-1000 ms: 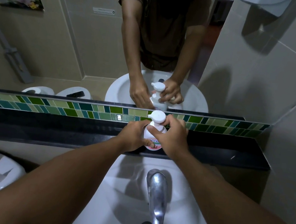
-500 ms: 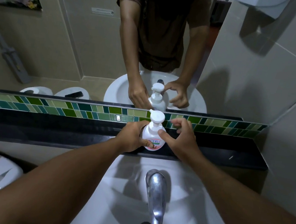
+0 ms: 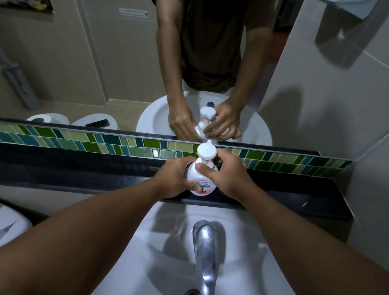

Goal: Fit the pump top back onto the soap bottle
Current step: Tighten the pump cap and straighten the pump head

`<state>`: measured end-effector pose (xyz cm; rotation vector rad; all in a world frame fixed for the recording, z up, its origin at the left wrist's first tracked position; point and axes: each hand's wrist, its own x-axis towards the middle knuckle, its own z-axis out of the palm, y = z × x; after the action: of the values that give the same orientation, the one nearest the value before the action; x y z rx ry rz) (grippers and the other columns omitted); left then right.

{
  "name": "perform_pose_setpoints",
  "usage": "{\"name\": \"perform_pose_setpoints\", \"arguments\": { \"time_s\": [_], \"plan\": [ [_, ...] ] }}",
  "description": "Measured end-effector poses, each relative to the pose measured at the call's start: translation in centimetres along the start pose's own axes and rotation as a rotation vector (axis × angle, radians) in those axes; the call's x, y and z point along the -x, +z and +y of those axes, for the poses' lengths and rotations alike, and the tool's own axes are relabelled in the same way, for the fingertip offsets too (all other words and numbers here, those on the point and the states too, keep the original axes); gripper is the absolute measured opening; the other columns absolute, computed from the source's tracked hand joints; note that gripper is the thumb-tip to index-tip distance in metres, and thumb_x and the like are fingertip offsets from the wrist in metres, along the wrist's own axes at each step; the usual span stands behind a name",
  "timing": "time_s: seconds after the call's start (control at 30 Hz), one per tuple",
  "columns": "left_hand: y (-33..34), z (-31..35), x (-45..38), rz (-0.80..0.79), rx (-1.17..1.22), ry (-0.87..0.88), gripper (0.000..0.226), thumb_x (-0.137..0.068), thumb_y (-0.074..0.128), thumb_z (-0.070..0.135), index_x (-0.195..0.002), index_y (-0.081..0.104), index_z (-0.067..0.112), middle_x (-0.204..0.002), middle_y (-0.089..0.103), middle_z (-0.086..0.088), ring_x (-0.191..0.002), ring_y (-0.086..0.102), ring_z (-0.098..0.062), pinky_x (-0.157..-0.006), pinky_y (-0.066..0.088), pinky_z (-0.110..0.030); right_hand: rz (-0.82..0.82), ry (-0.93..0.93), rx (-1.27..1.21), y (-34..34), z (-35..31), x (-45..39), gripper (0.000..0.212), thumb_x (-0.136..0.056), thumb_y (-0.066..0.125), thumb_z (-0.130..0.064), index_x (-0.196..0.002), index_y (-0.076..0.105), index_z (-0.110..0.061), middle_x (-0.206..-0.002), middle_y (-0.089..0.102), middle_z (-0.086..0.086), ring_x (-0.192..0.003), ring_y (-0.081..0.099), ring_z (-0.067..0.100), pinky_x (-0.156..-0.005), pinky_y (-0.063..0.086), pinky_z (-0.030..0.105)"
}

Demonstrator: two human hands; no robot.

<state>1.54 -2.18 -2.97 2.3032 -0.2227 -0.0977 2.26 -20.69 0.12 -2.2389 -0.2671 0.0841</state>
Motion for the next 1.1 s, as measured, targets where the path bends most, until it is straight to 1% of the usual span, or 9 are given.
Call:
{"name": "perform_pose_setpoints", "arguments": {
  "time_s": [0.1,0.23,0.33,0.47,0.63,0.83,0.9,0.97,1.1],
  "plan": [
    [0.1,-0.1,0.1,0.004,0.016,-0.011,0.065,-0.060,0.098,0.020,-0.118,0.069,0.021,-0.108,0.076,0.003,-0.099,0.068,-0.011,-0.087,0.050,-0.023,0.157,0.059,0.047,1.4,-0.4,0.0,0.051,-0.074,0.080,-0.061,-0.105,0.067,-0.023,-0.103,0.073,-0.005,-0.111,0.059,0.027,-0.101,0.042,0.049],
    [0.1,-0.1,0.3,0.024,0.007,-0.014,0.058,-0.061,0.098,0.021,-0.107,0.065,0.030,-0.080,0.064,0.023,-0.072,0.058,0.014,-0.064,0.037,-0.004,0.350,0.195,0.003,3.2,-1.5,-0.1,0.061,-0.061,0.078,-0.075,-0.087,0.062,-0.022,-0.095,0.071,-0.007,-0.104,0.062,0.028,-0.091,0.045,0.045],
    [0.1,0.0,0.4,0.031,-0.028,0.003,0.065,-0.065,0.096,0.026,-0.121,0.065,0.024,-0.093,0.065,0.016,-0.083,0.057,-0.001,-0.067,0.036,-0.010,0.463,0.306,0.078,4.1,-2.2,0.4,0.074,-0.052,0.061,-0.094,-0.077,0.054,-0.024,-0.097,0.065,-0.001,-0.106,0.059,0.030,-0.085,0.038,0.044],
    [0.1,-0.1,0.3,0.021,0.003,-0.026,0.053,-0.063,0.098,0.025,-0.106,0.068,0.025,-0.099,0.071,0.014,-0.092,0.063,-0.007,-0.072,0.044,-0.014,0.493,0.257,0.148,3.9,-1.4,1.3,0.081,-0.042,0.054,-0.102,-0.076,0.046,-0.029,-0.090,0.055,-0.009,-0.096,0.056,0.024,-0.081,0.040,0.044],
    [0.0,0.1,0.3,0.005,0.009,-0.022,0.066,-0.062,0.097,0.024,-0.120,0.068,0.021,-0.110,0.076,0.000,-0.102,0.067,-0.019,-0.092,0.053,-0.036,0.230,0.068,0.065,0.5,1.6,2.1,0.069,-0.053,0.084,-0.072,-0.093,0.046,-0.030,-0.085,0.051,-0.013,-0.079,0.056,0.014,-0.074,0.048,0.040],
    [0.0,0.1,0.2,0.002,0.006,-0.028,0.067,-0.060,0.098,0.025,-0.120,0.068,0.021,-0.112,0.076,0.000,-0.101,0.068,-0.019,-0.094,0.054,-0.038,-0.204,-0.235,-0.006,-3.3,1.2,-0.9,0.068,-0.074,0.090,-0.040,-0.133,0.057,-0.036,-0.117,0.051,-0.021,-0.091,0.053,-0.019,-0.076,0.042,0.007],
    [0.0,0.1,0.1,0.002,-0.002,-0.025,0.065,-0.059,0.098,0.025,-0.117,0.069,0.022,-0.109,0.076,0.001,-0.099,0.068,-0.018,-0.093,0.054,-0.036,-0.260,-0.231,-0.017,-3.3,1.2,-1.9,0.066,-0.080,0.087,-0.034,-0.138,0.059,-0.028,-0.125,0.061,-0.019,-0.105,0.059,-0.013,-0.088,0.047,0.013],
    [0.0,0.0,0.1,-0.002,0.007,-0.023,0.067,-0.059,0.099,0.024,-0.118,0.069,0.022,-0.111,0.076,0.001,-0.101,0.068,-0.018,-0.093,0.053,-0.035,-0.317,-0.180,-0.010,-3.0,1.6,-2.4,0.054,-0.081,0.086,-0.031,-0.131,0.066,-0.023,-0.122,0.073,-0.010,-0.111,0.067,0.004,-0.100,0.054,0.033],
    [0.0,0.1,0.3,0.002,0.019,-0.014,0.067,-0.061,0.098,0.022,-0.121,0.068,0.020,-0.113,0.076,0.000,-0.102,0.068,-0.018,-0.095,0.053,-0.036,-0.179,-0.118,-0.068,-1.3,2.4,-1.7,0.059,-0.066,0.092,-0.042,-0.118,0.073,-0.021,-0.103,0.078,-0.009,-0.095,0.073,0.006,-0.090,0.059,0.044]
  ]
}}
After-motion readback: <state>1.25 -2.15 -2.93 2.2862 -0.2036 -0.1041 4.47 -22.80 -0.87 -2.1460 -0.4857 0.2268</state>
